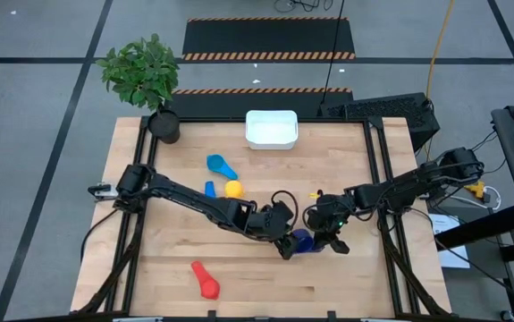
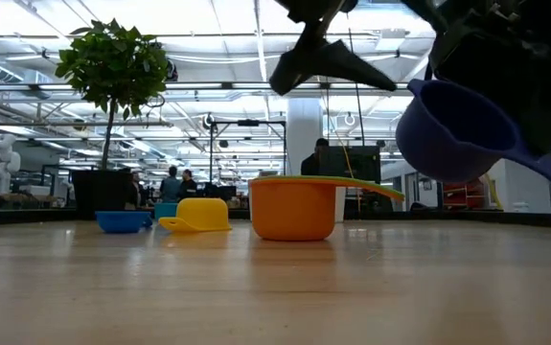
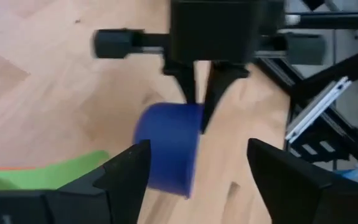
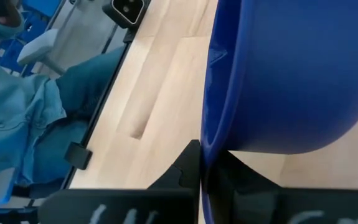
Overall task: Nest measuring cups in basket
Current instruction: Stack the dark blue measuring cup on top of the green measuring cup
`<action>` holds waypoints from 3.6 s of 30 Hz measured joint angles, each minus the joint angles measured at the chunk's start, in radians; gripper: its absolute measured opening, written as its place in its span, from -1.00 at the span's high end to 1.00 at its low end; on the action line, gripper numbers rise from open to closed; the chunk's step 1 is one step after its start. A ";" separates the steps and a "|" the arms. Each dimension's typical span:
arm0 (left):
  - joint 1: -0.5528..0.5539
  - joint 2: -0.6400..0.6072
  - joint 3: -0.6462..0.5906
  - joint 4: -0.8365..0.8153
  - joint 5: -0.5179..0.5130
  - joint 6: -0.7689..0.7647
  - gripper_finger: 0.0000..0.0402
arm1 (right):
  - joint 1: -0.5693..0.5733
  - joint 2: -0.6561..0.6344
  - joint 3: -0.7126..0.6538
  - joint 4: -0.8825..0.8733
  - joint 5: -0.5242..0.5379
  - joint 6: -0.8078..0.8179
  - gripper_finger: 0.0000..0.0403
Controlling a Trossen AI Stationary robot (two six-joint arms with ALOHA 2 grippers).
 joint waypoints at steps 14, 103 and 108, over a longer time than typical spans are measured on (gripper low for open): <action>-0.021 0.025 -0.001 -0.022 -0.007 0.041 -0.01 | -0.037 0.000 0.000 0.006 -0.026 -0.047 1.00; -0.233 -0.280 -0.001 0.090 -0.386 0.090 0.99 | 0.755 -0.175 -0.076 1.115 1.549 -2.757 0.05; -0.242 -0.321 -0.001 0.093 -0.390 0.109 0.99 | 0.747 -0.144 -0.076 1.115 1.546 -2.809 0.06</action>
